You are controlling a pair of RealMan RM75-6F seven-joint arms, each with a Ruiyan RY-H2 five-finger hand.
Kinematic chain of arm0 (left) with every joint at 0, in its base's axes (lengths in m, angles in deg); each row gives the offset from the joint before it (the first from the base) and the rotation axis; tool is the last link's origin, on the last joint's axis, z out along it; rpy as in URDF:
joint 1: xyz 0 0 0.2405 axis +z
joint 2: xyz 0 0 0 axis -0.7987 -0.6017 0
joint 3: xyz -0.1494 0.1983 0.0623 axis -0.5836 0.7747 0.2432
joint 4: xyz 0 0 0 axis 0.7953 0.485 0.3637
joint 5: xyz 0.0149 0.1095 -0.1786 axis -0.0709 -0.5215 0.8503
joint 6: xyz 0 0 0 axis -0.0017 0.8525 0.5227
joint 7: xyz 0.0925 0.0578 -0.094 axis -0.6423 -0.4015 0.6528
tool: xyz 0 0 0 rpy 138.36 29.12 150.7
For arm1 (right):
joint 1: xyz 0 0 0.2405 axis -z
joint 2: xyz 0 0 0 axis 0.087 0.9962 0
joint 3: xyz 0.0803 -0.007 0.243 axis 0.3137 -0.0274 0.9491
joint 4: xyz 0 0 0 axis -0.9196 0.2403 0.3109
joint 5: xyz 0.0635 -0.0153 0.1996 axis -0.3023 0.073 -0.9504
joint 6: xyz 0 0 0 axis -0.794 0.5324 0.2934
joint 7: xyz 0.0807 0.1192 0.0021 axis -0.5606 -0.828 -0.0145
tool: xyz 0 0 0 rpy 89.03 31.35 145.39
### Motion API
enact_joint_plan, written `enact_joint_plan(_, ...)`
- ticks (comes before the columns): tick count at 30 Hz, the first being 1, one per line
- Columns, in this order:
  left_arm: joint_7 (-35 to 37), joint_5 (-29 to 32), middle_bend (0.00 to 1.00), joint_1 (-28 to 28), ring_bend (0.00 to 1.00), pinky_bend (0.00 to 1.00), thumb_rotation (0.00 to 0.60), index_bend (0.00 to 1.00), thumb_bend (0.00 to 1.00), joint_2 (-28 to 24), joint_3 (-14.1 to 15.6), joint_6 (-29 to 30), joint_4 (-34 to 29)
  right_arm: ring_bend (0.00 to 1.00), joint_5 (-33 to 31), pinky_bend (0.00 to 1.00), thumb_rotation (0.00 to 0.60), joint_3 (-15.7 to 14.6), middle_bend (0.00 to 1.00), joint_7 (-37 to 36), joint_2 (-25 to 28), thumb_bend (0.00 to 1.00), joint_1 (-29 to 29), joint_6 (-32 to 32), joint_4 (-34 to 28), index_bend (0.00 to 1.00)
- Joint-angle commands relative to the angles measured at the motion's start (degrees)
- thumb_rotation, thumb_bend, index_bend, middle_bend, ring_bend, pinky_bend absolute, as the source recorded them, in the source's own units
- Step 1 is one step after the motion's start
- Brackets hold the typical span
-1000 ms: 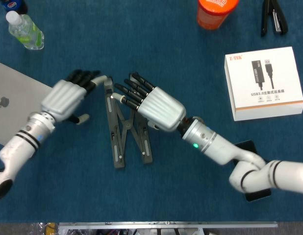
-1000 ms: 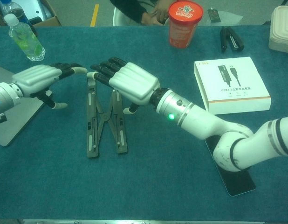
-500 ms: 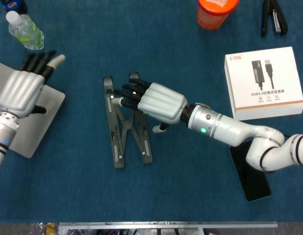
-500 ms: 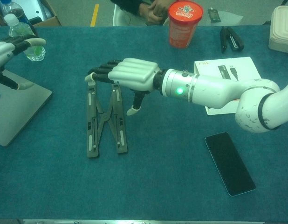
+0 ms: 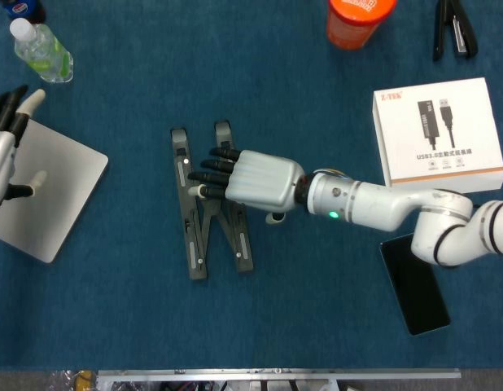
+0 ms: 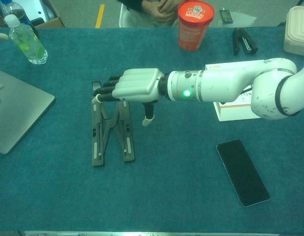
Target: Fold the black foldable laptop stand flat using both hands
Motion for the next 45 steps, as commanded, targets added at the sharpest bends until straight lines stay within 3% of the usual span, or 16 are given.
enact_joint_plan(1, 0.5, -0.3, 0.0, 0.7, 0.0, 0.01, 0.6, 0.0, 0.23, -0.4, -0.2, 0.8, -0.3, 0.0, 0.6, 0.06, 0.6, -0.2, 0.0, 0.9, -1.1, 0.0, -1.7, -1.2, 1.2, 0.0)
enact_joint_plan(16, 4.7, -0.9, 0.0, 2.9, 0.0, 0.01, 0.6, 0.0, 0.23, -0.7, -0.8, 0.7, 1.5, 0.0, 0.6, 0.06, 0.6, -0.4, 0.0, 5.2, -8.7, 0.0, -8.2, -6.0, 8.8, 0.0)
enact_joint_plan(45, 9.5, -2.7, 0.0, 4.7, 0.0, 0.01, 0.6, 0.0, 0.23, -0.5, -1.9, 0.3, 3.1, 0.0, -4.2, 0.06, 0.6, -0.6, 0.0, 9.4, -12.1, 0.0, -11.3, -9.9, 11.2, 0.0)
